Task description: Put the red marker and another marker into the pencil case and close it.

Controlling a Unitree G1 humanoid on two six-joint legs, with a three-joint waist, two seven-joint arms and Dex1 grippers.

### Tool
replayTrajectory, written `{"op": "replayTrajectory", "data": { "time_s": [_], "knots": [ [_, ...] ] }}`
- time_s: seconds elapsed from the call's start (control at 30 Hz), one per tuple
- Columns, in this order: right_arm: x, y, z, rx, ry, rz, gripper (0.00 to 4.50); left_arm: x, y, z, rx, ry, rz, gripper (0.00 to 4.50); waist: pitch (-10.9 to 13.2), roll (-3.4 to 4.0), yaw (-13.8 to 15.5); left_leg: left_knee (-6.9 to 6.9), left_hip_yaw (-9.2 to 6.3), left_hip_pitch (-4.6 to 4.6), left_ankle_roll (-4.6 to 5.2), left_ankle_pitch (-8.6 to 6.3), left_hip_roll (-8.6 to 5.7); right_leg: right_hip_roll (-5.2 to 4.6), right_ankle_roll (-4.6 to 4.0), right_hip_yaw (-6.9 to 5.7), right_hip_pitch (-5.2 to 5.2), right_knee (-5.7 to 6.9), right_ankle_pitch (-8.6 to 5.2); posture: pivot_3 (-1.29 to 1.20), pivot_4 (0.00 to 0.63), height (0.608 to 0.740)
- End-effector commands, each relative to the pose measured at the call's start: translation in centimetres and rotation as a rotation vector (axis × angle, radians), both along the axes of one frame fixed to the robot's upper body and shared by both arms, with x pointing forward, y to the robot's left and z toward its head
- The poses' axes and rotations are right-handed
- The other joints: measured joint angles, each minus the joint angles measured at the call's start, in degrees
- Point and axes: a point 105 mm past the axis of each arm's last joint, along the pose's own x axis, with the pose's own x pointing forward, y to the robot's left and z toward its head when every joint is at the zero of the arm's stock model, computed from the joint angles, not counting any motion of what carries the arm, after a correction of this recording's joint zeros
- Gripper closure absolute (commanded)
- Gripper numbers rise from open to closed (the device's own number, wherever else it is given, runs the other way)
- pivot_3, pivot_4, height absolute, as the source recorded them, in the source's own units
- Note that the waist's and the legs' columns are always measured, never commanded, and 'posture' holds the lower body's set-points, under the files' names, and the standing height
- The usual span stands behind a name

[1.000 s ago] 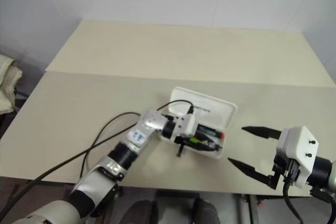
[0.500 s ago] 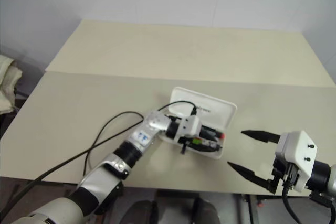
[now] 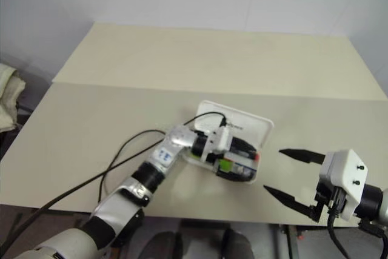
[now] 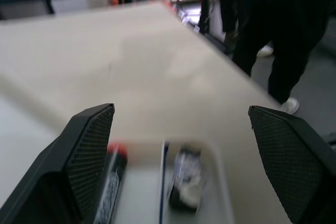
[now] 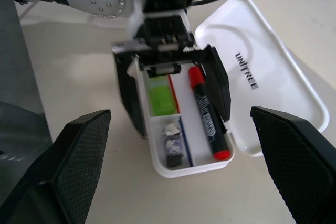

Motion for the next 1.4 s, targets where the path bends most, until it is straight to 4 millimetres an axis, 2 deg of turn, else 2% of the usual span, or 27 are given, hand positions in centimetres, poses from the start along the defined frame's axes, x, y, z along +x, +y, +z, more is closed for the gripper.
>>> {"op": "replayTrajectory", "data": {
  "time_s": [0.03, 0.2, 0.3, 0.37, 0.43, 0.5, 0.67, 0.87, 1.1, 1.23, 1.4],
  "knots": [
    [0.0, 0.3, 0.1, 0.015, -0.017, 0.024, 0.00, -0.1, 0.9, 1.4, -0.072, 0.026, 0.023, 0.11, 0.0, 0.01, -0.1, 0.00, 0.00, 0.01, 0.00, 0.00, 0.00, 0.00, 0.00, 0.00, 0.00, 0.01, 0.00, 0.00, 0.150, 0.740],
    [0.7, 0.1, 0.2, 0.031, -0.036, 0.030, 0.00, 1.1, 6.4, 2.3, -0.139, 0.045, 0.145, 0.11, 0.0, 0.01, -0.3, 0.03, 0.00, 0.05, 0.03, 0.02, 0.01, 0.00, 0.00, 0.04, 0.00, 0.10, 0.00, 0.00, 0.150, 0.740],
    [1.2, -0.6, 0.4, 0.048, -0.053, 0.031, 0.00, 2.7, 11.1, 2.8, -0.153, 0.020, 0.264, 0.11, 0.0, 0.01, -0.5, 0.03, 0.00, 0.09, 0.02, 0.05, 0.03, 0.00, 0.00, 0.05, 0.00, 0.17, 0.00, 0.00, 0.150, 0.740],
    [1.5, -0.9, 0.6, 0.054, -0.064, 0.035, 0.00, 3.5, 13.1, 3.0, -0.152, 0.006, 0.329, 0.11, 0.0, 0.01, -0.4, 0.04, 0.00, 0.10, 0.02, 0.06, 0.02, 0.00, -0.01, 0.05, 0.01, 0.20, 0.00, 0.00, 0.150, 0.740],
    [2.3, -1.7, 0.8, 0.070, -0.084, 0.030, 0.00, 4.9, 15.9, 3.6, -0.163, -0.010, 0.431, 0.11, 0.0, 0.01, -0.2, 0.04, -0.01, 0.09, 0.02, 0.06, 0.00, -0.01, 0.00, 0.05, 0.02, 0.19, 0.00, 0.00, 0.150, 0.740],
    [2.8, -2.2, 1.1, 0.077, -0.098, 0.033, 0.00, 5.8, 17.9, 4.1, -0.182, -0.018, 0.507, 0.75, 0.0, 0.00, -0.1, 0.05, 0.00, 0.09, 0.02, 0.06, -0.02, -0.02, 0.00, 0.05, 0.03, 0.19, 0.00, 0.00, 0.150, 0.740],
    [3.2, -2.2, 0.6, 0.044, -0.077, 0.083, 0.00, 6.5, 20.3, 4.5, -0.172, -0.047, 0.560, 2.41, 0.0, 0.00, 0.0, 0.01, -0.01, 0.05, 0.02, 0.06, -0.02, -0.01, 0.00, -0.01, 0.01, 0.22, 0.00, 0.00, 0.150, 0.740],
    [3.6, -2.4, 0.4, 0.017, -0.056, 0.117, 0.00, 6.6, 20.7, 4.9, -0.175, -0.064, 0.554, 4.41, 0.0, 0.00, -0.1, 0.01, 0.06, 0.05, 0.02, 0.06, -0.03, -0.01, 0.01, 0.00, -0.01, 0.20, 0.01, 0.00, 0.150, 0.740],
    [3.5, -2.6, 0.9, 0.029, -0.041, 0.123, 0.00, 6.6, 19.7, 5.1, -0.184, -0.071, 0.535, 4.49, 0.0, 0.00, -0.2, 0.02, 0.09, 0.08, 0.00, 0.08, -0.02, -0.01, 0.02, 0.02, 0.00, 0.22, 0.01, 0.00, 0.150, 0.740],
    [3.5, -3.1, 0.7, 0.009, -0.039, 0.106, 0.00, 7.4, 18.9, 5.0, -0.186, -0.084, 0.575, 4.49, 0.0, -0.01, -0.1, 0.03, 0.09, 0.06, 0.00, 0.08, -0.02, -0.01, 0.02, 0.02, 0.00, 0.22, 0.01, 0.00, 0.150, 0.740],
    [4.0, -3.4, 0.6, 0.012, -0.057, 0.074, 0.00, 10.3, 16.5, 3.7, -0.150, -0.089, 0.694, 4.49, 0.0, -0.03, 0.1, 0.03, 0.10, 0.05, 0.00, 0.08, -0.04, -0.02, 0.03, 0.01, 0.01, 0.20, 0.02, 0.00, 0.150, 0.740]
  ]
}}
